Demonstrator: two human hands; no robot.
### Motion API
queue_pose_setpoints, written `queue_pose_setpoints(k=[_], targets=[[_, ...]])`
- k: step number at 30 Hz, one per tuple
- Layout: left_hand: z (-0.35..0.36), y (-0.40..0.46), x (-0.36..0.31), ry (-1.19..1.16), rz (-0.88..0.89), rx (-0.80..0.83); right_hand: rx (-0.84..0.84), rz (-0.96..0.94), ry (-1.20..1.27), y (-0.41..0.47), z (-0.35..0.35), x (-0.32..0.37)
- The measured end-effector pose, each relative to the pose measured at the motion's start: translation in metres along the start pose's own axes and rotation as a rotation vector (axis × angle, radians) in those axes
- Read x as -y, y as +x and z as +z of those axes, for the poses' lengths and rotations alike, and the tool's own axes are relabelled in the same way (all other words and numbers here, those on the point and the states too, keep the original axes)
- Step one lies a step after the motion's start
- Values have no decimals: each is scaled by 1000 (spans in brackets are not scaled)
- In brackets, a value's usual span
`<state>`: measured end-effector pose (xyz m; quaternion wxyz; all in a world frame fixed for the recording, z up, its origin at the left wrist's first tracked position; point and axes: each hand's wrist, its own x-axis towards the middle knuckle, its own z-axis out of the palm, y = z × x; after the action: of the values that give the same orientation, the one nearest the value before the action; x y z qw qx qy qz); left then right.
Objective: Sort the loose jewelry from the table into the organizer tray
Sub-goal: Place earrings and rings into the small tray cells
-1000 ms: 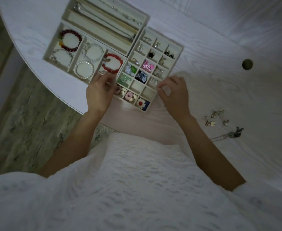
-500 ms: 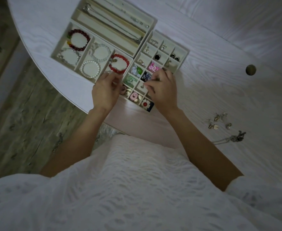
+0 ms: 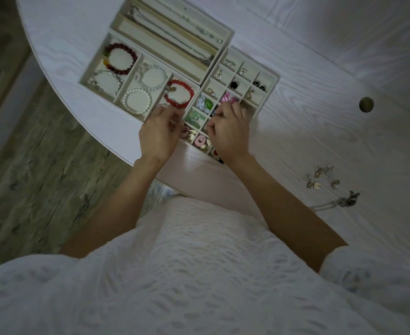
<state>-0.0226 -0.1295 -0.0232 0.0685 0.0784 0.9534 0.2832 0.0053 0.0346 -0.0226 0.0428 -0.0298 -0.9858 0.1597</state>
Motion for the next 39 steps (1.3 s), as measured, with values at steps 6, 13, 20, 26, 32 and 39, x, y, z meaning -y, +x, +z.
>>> queue_pose_setpoints(k=[6,13,20,26,32,39], targets=[[0,0,0,-17,19,16,4,31,126,-3,0,1],[0,-12,0,-34,36,41,-73,287,377,-57,-35,-48],[1,-15,-2,-36,39,30,174,478,302,-93,-28,-70],[-1,-12,-1,-28,48,40,85,384,309,-92,-24,-63],[1,-12,0,-38,40,34,54,401,393,-90,-32,-61],[3,-12,2,-43,57,20,67,374,542,-67,-49,-52]])
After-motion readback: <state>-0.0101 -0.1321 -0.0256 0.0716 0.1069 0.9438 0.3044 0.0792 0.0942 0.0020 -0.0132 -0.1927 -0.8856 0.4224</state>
